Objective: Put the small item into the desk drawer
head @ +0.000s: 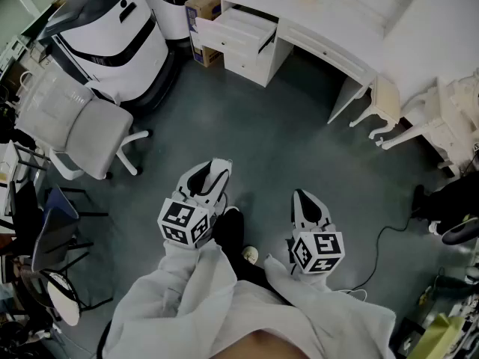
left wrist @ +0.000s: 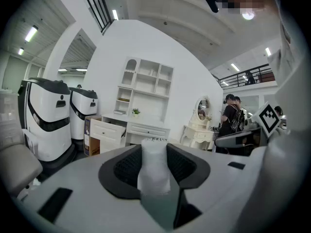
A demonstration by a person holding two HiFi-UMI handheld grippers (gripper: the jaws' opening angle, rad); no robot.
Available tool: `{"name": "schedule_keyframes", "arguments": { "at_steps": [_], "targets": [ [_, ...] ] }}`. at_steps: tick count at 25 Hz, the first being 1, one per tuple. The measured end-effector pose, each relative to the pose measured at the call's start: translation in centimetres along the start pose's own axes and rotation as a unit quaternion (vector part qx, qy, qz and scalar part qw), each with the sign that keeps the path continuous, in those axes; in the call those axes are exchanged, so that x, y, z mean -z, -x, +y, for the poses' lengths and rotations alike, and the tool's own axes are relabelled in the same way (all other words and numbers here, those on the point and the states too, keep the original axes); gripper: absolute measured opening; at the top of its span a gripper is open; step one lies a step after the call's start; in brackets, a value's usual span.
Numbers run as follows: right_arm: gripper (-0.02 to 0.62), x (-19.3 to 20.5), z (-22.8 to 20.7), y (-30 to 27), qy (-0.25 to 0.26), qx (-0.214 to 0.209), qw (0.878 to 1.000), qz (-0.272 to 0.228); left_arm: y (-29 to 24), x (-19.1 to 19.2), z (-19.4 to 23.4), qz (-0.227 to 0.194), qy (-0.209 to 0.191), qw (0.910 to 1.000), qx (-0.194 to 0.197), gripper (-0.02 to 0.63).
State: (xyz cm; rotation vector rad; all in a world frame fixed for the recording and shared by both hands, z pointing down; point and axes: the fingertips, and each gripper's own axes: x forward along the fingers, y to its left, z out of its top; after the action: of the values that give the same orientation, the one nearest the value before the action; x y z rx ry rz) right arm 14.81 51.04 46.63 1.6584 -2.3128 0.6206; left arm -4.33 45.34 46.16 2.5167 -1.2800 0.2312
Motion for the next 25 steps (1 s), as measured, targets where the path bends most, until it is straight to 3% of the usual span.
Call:
{"name": "schedule_keyframes", "arguments": {
  "at_steps": [8, 15, 25],
  "targets": [
    [0.034, 4.1, 0.9, 6.9, -0.015, 0.003, 1.0, -0.012, 6.3, 2.5, -5.6, -0.019, 0.005, 0.9998, -0.007, 0.173],
    [0.034, 4.9, 2.8, 8.7, -0.018, -0.009, 1.0, -0.02, 10.1, 3.0, -6.4, -0.021, -0.002, 0.9996, -0.02, 0.175],
    [0.034, 3.9, 2.3, 5.7, -0.011, -0.012, 1.0, -0.02, 6.7, 2.2, -5.1, -0.035, 0.008, 0.9994, -0.002, 0.175]
  ]
}}
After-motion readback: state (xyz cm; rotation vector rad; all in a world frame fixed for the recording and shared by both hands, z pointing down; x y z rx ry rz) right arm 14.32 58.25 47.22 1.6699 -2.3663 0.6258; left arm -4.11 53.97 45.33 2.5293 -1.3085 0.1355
